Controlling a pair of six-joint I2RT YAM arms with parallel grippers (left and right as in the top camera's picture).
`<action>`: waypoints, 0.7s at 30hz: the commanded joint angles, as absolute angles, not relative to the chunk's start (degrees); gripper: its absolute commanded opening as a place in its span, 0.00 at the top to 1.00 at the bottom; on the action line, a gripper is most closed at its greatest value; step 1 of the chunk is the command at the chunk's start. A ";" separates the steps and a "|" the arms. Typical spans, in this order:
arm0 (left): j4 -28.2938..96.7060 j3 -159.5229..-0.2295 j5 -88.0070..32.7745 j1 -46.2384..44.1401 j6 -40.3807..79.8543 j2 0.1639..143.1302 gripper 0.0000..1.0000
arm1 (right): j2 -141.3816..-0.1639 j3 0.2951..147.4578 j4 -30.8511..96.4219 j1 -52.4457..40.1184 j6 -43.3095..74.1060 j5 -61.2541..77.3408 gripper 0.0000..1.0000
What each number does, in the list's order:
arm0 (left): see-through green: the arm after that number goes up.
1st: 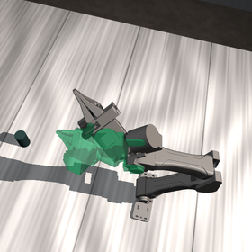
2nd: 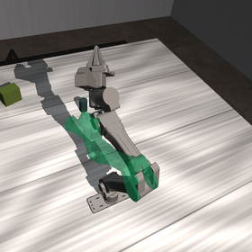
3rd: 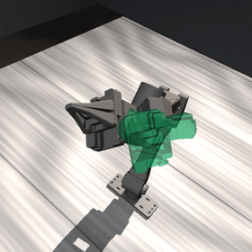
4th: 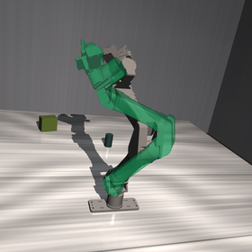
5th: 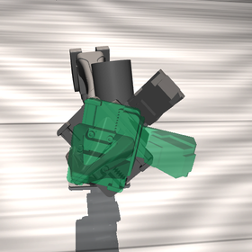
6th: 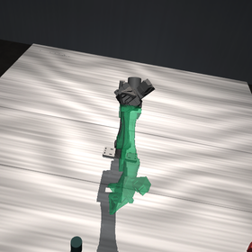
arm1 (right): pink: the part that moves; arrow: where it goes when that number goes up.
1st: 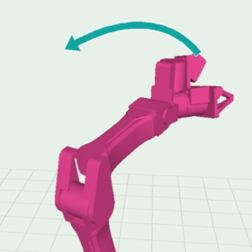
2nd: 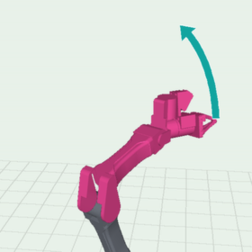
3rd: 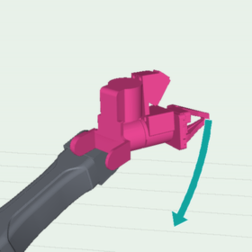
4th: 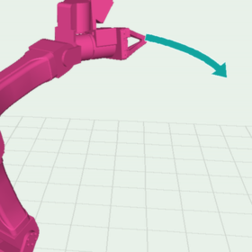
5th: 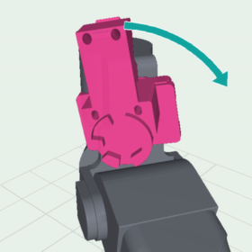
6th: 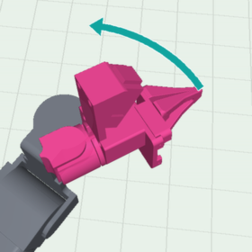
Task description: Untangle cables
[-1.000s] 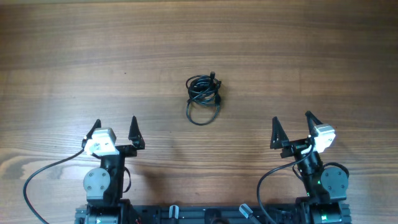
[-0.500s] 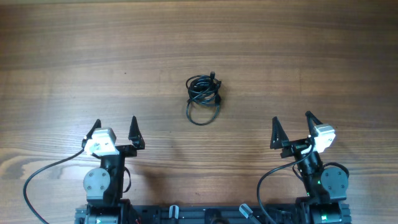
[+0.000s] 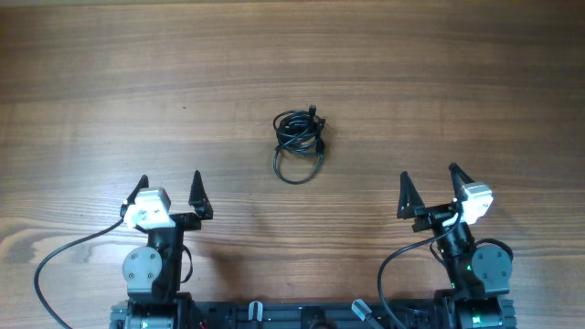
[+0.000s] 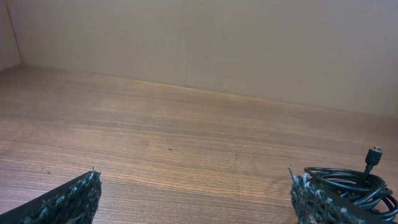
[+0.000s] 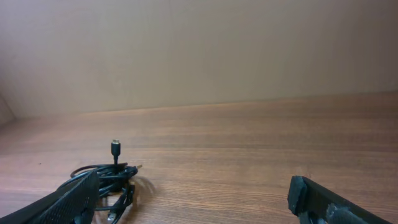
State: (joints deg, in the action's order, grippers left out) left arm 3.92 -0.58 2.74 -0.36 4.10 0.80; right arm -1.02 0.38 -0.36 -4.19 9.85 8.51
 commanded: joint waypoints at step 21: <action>3.92 -0.32 3.29 0.01 3.40 0.49 0.00 | -1.34 0.32 -0.05 -3.99 6.11 3.22 0.00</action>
State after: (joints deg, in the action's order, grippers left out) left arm 3.92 -0.58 2.74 -0.34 4.10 0.80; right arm -1.02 0.38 0.01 -4.19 7.20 4.38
